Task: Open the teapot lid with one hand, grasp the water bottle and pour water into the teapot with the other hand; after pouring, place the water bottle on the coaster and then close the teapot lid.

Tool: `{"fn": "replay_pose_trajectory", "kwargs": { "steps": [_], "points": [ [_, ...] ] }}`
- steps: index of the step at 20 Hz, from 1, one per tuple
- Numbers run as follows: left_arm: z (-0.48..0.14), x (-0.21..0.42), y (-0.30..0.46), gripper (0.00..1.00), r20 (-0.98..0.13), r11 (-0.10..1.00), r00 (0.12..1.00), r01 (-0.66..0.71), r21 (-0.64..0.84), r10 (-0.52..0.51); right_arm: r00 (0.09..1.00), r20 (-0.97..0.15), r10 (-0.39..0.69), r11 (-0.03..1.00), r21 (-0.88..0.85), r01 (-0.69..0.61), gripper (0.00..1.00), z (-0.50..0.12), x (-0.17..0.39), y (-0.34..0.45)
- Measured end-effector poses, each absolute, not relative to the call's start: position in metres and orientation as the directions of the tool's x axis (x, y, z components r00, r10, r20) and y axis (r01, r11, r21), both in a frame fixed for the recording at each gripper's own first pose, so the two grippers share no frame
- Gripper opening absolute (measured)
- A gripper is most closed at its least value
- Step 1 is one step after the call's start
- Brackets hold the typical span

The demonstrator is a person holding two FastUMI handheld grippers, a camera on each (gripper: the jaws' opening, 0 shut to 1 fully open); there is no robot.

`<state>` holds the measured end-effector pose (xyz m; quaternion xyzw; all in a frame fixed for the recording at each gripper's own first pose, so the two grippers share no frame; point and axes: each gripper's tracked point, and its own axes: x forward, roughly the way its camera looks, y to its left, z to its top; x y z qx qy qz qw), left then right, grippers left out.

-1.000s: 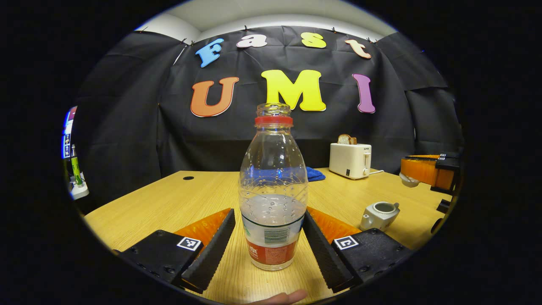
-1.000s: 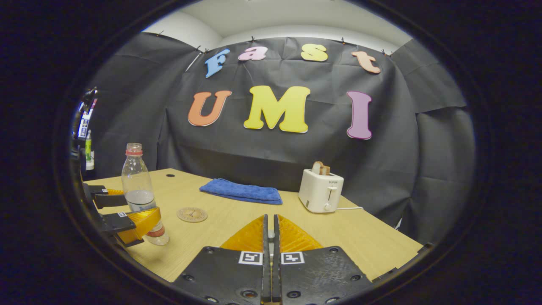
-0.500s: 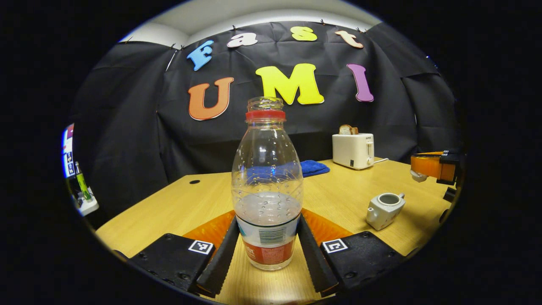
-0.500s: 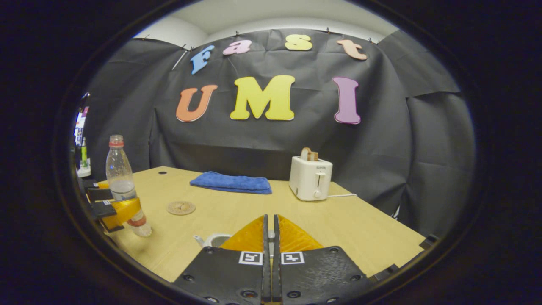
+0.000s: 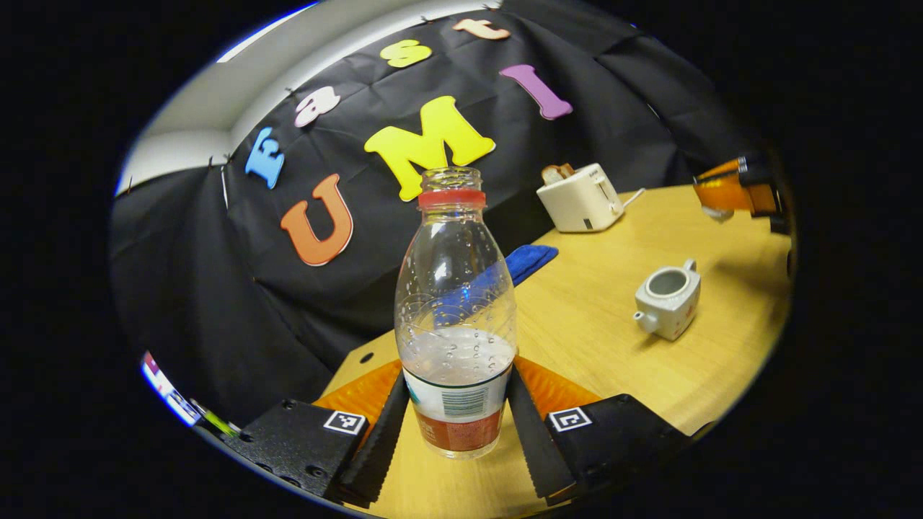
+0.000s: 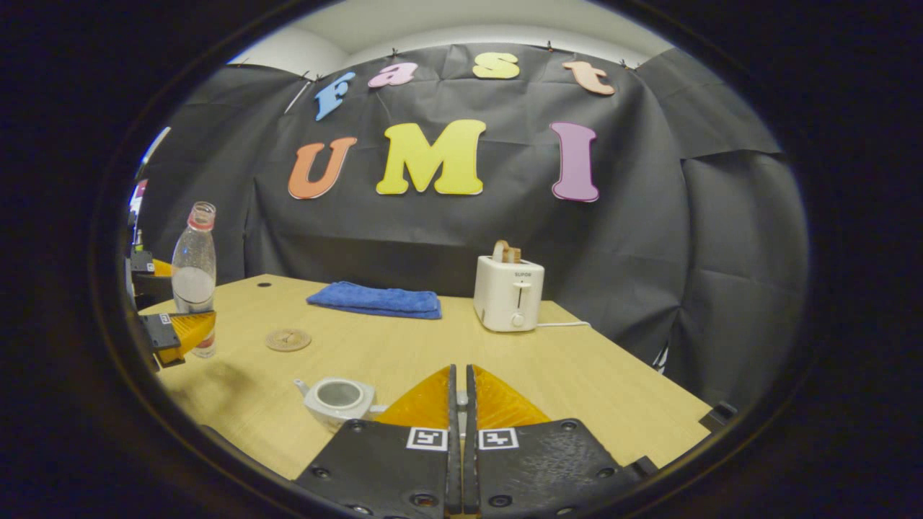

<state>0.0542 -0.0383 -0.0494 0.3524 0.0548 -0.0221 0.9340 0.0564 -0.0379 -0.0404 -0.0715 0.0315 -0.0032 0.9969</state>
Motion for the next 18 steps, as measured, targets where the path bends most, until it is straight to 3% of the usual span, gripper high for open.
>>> {"fn": "replay_pose_trajectory", "kwargs": {
  "steps": [8, 18],
  "points": [
    [-0.07, 0.069, -0.071, 0.76, -0.195, 0.398, 0.981, 0.183, 0.899, -0.011, 0.997, -0.069, -0.026, 0.992, -0.124, 0.018, 0.01, -0.043, 0.054, -0.055],
    [-0.081, 0.061, -0.091, 0.76, -0.262, 0.053, 0.965, 0.261, 0.964, 0.018, 0.998, -0.032, -0.061, 0.996, -0.074, 0.059, 0.01, -0.02, 0.047, -0.082]
  ]
}}
